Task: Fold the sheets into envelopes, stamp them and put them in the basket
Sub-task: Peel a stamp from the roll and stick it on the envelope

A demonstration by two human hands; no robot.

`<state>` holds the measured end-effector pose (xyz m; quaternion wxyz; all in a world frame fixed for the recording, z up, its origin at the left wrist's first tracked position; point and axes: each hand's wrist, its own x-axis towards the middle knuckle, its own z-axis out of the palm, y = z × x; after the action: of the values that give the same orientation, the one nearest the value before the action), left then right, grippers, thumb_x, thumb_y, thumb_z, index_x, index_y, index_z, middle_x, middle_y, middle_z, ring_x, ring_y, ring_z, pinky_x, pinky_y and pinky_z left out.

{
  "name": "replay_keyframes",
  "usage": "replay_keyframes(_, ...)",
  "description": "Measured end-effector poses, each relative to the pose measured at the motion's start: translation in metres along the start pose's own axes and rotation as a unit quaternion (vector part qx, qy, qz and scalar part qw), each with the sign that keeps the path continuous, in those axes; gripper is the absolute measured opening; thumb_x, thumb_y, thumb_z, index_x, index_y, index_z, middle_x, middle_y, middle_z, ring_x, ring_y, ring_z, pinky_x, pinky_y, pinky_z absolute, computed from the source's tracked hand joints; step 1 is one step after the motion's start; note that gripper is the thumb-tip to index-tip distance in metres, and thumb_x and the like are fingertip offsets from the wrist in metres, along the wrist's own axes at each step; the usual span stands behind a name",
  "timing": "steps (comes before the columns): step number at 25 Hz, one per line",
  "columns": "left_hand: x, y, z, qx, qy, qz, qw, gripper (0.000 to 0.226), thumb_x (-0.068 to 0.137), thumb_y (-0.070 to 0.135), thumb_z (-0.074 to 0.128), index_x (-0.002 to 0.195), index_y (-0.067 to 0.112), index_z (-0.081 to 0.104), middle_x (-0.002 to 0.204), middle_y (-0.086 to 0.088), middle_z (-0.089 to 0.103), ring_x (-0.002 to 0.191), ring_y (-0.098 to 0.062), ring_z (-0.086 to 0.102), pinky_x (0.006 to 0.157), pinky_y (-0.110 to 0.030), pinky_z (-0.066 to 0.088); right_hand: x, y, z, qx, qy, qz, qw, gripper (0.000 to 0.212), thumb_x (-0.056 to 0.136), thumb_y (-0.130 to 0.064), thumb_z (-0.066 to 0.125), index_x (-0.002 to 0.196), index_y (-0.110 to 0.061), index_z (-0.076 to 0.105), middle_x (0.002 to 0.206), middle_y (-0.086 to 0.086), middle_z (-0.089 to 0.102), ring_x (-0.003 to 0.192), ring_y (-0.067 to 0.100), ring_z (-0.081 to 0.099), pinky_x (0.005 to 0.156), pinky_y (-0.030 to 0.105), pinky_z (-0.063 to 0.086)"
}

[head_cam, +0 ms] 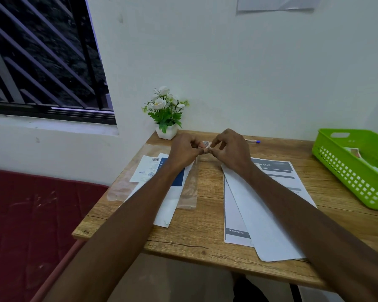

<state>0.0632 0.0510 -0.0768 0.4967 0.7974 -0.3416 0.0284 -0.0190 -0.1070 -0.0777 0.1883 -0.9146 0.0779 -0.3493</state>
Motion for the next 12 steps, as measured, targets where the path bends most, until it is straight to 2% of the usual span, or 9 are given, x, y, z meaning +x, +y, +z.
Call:
replay_keyframes(3, 0.001, -0.001, 0.001, -0.003, -0.002, -0.009, 1.000, 0.016, 0.081, 0.014, 0.085, 0.088, 0.001, 0.078, 0.084, -0.016, 0.075, 0.084, -0.036, 0.072, 0.075, -0.055, 0.060, 0.002, 0.002, -0.001, 0.044, -0.026, 0.018, 0.999, 0.009, 0.074, -0.020, 0.084, 0.079, -0.017, 0.078, 0.083, -0.004, 0.070, 0.071, 0.013, 0.067, 0.066, 0.032, 0.053)
replay_keyframes(5, 0.001, -0.002, 0.003, -0.004, -0.004, -0.004, 1.000, 0.016, 0.081, 0.013, 0.084, 0.088, 0.001, 0.077, 0.086, -0.016, 0.075, 0.085, -0.035, 0.072, 0.075, -0.055, 0.059, 0.002, 0.004, -0.002, 0.112, -0.024, 0.062, 0.991, 0.008, 0.072, -0.010, 0.084, 0.074, -0.013, 0.077, 0.075, -0.002, 0.073, 0.069, 0.014, 0.069, 0.067, 0.035, 0.058)
replay_keyframes(8, 0.002, -0.002, 0.005, 0.008, -0.002, 0.000, 1.000, 0.013, 0.083, 0.013, 0.082, 0.088, 0.003, 0.076, 0.090, -0.013, 0.076, 0.088, -0.029, 0.073, 0.078, -0.053, 0.060, 0.004, 0.015, -0.005, 0.199, 0.005, 0.146, 0.969, 0.008, 0.074, -0.005, 0.081, 0.071, -0.006, 0.074, 0.070, 0.007, 0.073, 0.070, 0.025, 0.073, 0.067, 0.040, 0.061)
replay_keyframes(12, 0.002, -0.004, 0.008, 0.032, 0.001, 0.017, 0.999, 0.007, 0.083, 0.013, 0.081, 0.086, 0.013, 0.075, 0.093, -0.005, 0.076, 0.089, -0.018, 0.072, 0.083, -0.045, 0.060, 0.002, 0.031, -0.013, 0.267, 0.029, 0.226, 0.936, 0.007, 0.073, 0.004, 0.077, 0.073, -0.002, 0.073, 0.072, 0.015, 0.074, 0.069, 0.031, 0.076, 0.064, 0.042, 0.063)
